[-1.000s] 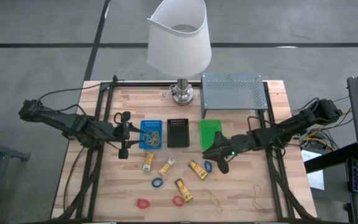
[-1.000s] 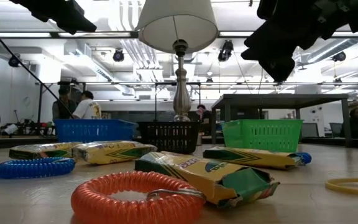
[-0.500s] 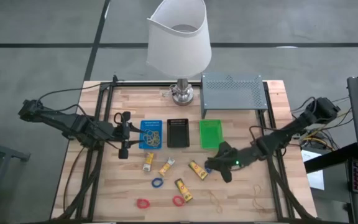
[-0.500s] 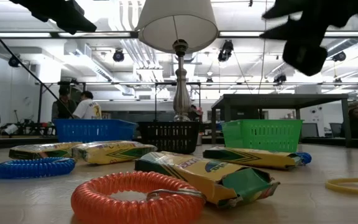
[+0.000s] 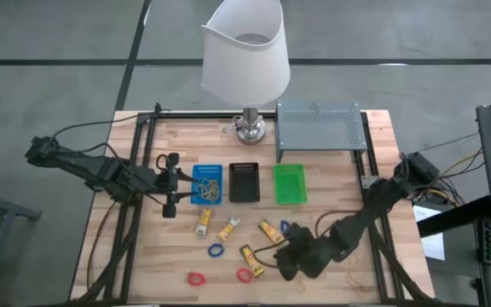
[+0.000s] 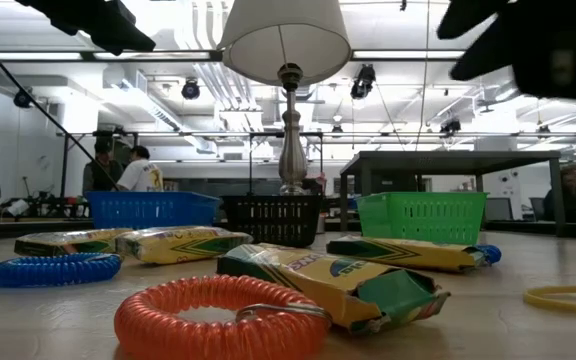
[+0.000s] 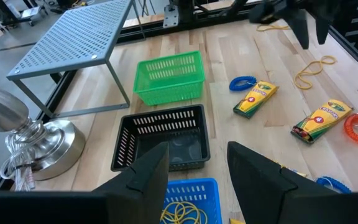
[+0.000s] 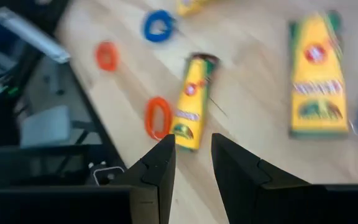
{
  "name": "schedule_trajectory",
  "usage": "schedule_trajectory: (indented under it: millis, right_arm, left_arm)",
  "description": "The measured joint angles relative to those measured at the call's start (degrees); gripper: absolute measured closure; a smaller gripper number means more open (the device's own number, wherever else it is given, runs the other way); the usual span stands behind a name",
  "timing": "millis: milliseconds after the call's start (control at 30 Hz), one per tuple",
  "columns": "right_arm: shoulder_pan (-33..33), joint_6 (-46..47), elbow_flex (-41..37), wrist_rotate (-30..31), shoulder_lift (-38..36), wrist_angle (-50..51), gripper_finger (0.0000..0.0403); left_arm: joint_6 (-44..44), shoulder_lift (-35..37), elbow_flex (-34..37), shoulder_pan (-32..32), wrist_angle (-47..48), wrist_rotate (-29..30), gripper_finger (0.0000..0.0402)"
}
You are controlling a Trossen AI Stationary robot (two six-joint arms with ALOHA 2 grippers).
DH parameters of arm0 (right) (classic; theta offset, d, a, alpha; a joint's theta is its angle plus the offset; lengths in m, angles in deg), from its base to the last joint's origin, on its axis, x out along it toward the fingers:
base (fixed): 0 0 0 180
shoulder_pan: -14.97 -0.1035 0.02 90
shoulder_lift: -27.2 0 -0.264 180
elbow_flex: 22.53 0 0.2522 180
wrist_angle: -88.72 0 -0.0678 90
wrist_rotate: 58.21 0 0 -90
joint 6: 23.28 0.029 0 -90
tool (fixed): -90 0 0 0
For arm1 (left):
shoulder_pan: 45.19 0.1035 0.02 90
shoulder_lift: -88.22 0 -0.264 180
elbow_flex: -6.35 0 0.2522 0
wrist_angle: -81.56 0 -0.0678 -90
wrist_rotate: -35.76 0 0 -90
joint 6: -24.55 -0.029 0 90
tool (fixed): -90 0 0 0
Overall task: Pick & Place Office Desk Supplies
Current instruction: Put the yellow rubber band into the blue bin
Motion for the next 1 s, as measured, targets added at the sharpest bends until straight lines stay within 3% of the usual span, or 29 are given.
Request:
schedule_trajectory:
  millis: [133, 267, 633, 833, 1000]
  right_arm:
    - [-1.3, 12.5, 11.9, -0.5, 4.7, 17.5, 0.0301]
    - [-1.6, 19.0, 22.8, -3.2, 10.7, 31.5, 0.0301]
    - [-1.7, 21.2, 45.2, -16.2, 27.9, 55.3, 0.0300]
    - [-1.7, 20.3, 52.4, -18.1, 33.3, 62.2, 0.0300]
    - [-1.7, 18.6, 52.5, -19.8, 35.0, 62.7, 0.0300]
  left_arm:
    - [0.0, 0.0, 0.0, 0.0, 0.0, 0.0, 0.0233]
    - [0.0, 0.0, 0.0, 0.0, 0.0, 0.0, 0.0233]
    - [0.0, 0.0, 0.0, 0.0, 0.0, 0.0, 0.0233]
    - [0.0, 0.0, 0.0, 0.0, 0.0, 0.0, 0.0233]
    - [0.0, 0.0, 0.0, 0.0, 0.0, 0.0, 0.0233]
